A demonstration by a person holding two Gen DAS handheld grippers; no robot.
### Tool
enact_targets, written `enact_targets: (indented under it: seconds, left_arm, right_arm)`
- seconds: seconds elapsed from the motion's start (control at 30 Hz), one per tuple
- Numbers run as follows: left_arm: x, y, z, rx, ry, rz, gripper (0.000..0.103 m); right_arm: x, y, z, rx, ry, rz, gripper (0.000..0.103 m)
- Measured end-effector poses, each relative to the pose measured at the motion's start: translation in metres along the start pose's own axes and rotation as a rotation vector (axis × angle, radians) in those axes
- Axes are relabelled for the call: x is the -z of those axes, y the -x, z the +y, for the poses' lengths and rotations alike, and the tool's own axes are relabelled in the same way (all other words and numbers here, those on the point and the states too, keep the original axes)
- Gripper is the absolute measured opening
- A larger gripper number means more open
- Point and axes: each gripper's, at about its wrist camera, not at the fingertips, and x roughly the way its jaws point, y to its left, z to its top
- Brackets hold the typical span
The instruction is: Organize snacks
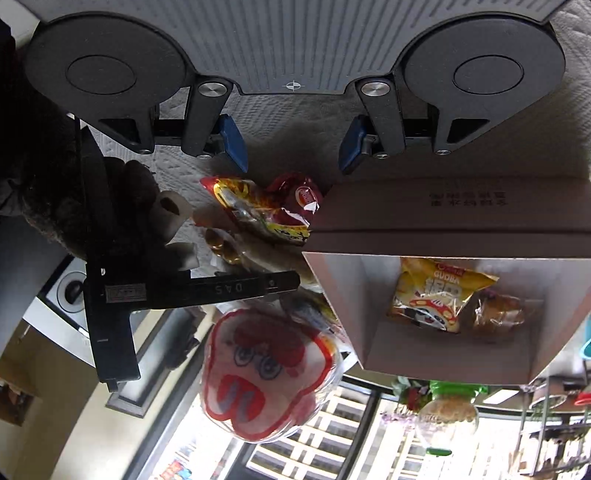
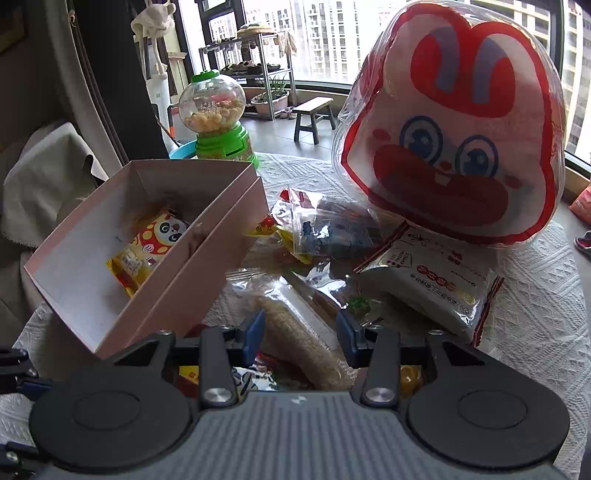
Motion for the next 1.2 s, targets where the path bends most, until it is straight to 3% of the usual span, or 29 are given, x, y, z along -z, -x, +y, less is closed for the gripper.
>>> enact_targets:
  seconds: [0.17, 0.37, 0.5, 0.67, 0.73, 0.77, 0.8, 0.87, 0.97, 1.03, 1.2]
  left_arm:
    - [-0.004, -0.007, -0.001, -0.014, 0.073, -0.033, 0.060]
    - [-0.014, -0.026, -0.022, 0.015, 0.046, -0.030, 0.061]
    - [-0.020, -0.046, -0.034, 0.058, 0.022, -0.019, 0.061]
    - [-0.020, -0.044, -0.059, 0.000, -0.063, -0.041, 0.061]
    - [-0.020, -0.030, -0.069, -0.027, -0.102, -0.083, 0.061]
    - [-0.021, -0.024, -0.072, -0.025, -0.107, -0.094, 0.061]
    - [-0.022, -0.019, -0.074, -0.017, -0.106, -0.096, 0.061]
    - [-0.024, -0.014, -0.075, -0.001, -0.093, -0.073, 0.061]
    - [-0.022, -0.013, -0.074, 0.002, -0.067, -0.020, 0.061]
    - [-0.018, -0.015, -0.072, 0.006, -0.041, 0.013, 0.061]
    - [-0.009, -0.025, -0.073, 0.061, 0.005, 0.053, 0.061]
  right_arm:
    - [0.000, -0.009, -0.005, -0.030, 0.059, -0.004, 0.050]
    - [0.033, 0.018, -0.018, -0.099, -0.003, 0.064, 0.031]
    - [0.066, 0.060, -0.027, -0.131, -0.020, 0.065, 0.030]
    - [0.086, 0.105, -0.032, -0.079, 0.020, -0.031, 0.034]
    - [0.085, 0.118, -0.041, -0.011, 0.005, -0.116, 0.050]
    - [0.083, 0.119, -0.047, 0.034, -0.017, -0.152, 0.065]
    - [0.080, 0.115, -0.054, 0.077, -0.054, -0.183, 0.071]
    - [0.071, 0.098, -0.069, 0.114, -0.145, -0.196, 0.071]
    - [0.058, 0.054, -0.084, 0.099, -0.258, -0.117, 0.071]
    - [0.054, 0.033, -0.076, 0.069, -0.237, -0.090, 0.073]
    - [0.056, 0.032, -0.046, 0.162, -0.041, -0.057, 0.064]
